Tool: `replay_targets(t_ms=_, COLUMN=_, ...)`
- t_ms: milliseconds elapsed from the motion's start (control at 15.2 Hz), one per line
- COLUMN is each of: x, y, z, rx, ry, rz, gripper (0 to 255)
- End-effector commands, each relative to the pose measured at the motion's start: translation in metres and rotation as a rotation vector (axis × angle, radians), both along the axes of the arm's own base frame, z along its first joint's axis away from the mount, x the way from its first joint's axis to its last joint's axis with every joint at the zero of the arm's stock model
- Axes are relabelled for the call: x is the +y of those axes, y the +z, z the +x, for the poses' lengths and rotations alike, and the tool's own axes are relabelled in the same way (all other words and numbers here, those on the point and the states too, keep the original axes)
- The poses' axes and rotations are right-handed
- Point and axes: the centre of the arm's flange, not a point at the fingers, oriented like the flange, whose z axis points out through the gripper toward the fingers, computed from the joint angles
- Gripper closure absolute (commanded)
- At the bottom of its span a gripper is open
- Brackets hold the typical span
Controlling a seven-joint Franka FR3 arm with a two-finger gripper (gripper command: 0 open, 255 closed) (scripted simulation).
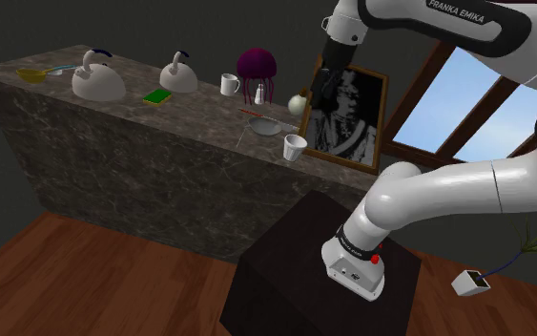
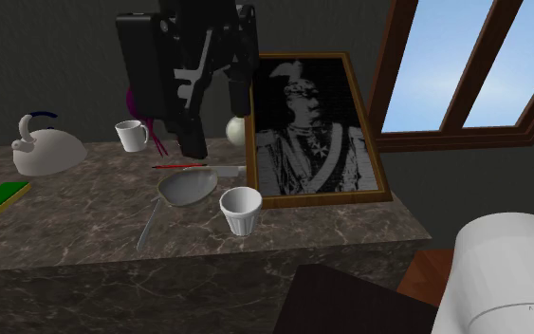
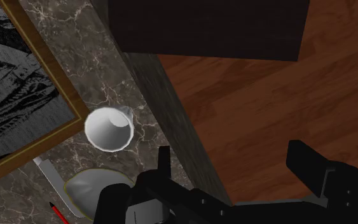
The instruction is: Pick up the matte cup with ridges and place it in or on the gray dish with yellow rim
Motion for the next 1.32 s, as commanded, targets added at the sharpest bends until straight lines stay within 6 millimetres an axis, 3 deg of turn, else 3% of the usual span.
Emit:
replay_targets(t_ms=0, x=0.0, y=0.0, z=0.0, rx=0.0, ry=0.0, rz=0.0, gripper=0)
replay_targets(t_ms=1254, x=-0.093, y=-0.212, z=0.08, rx=0.0, ry=0.011, rz=-0.122, gripper=0)
